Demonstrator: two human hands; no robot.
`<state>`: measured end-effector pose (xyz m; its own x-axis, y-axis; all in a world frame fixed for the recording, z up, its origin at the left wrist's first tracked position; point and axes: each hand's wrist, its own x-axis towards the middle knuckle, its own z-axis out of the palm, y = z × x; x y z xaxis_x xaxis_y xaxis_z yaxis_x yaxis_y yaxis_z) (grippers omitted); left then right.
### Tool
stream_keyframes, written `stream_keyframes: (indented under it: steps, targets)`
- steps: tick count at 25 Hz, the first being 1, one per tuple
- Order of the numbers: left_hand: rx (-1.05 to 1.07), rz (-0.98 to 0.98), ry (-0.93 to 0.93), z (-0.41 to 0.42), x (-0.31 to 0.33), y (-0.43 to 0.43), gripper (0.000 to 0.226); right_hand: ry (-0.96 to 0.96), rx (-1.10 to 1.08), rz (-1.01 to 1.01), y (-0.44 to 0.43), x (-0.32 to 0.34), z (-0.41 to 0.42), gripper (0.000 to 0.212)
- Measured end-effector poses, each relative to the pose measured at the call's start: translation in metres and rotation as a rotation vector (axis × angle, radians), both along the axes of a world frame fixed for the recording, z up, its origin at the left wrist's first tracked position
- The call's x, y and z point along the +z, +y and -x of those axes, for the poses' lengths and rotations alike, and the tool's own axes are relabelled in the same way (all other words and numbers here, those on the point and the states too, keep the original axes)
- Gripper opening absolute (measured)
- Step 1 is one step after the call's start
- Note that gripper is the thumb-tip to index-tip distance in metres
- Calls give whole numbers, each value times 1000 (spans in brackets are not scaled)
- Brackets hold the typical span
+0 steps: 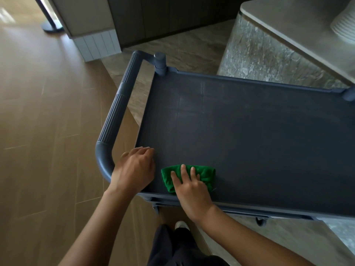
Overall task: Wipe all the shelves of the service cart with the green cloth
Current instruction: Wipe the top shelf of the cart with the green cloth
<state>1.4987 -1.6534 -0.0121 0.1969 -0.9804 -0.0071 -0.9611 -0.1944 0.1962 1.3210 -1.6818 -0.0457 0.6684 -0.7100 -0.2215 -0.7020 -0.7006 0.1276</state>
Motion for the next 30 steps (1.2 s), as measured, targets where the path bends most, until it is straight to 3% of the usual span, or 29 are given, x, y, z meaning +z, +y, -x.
stream_keyframes:
  steps: [5,12,17,23,30]
  targets:
    - [-47,32,-16,3,0,-1,21,-21,49,-59,-58,-16,-39,50]
    - [-35,-6,42,0,0,0,28,-33,-19,88,-174,-8,-116,42]
    - [-34,25,55,1,1,-1,16,-60,-87,-24,-233,10,-150,29]
    - [13,6,88,3,1,1,17,20,67,59,-207,7,-134,38]
    - [99,1,94,4,1,-4,29,112,365,-4,-104,2,-87,51]
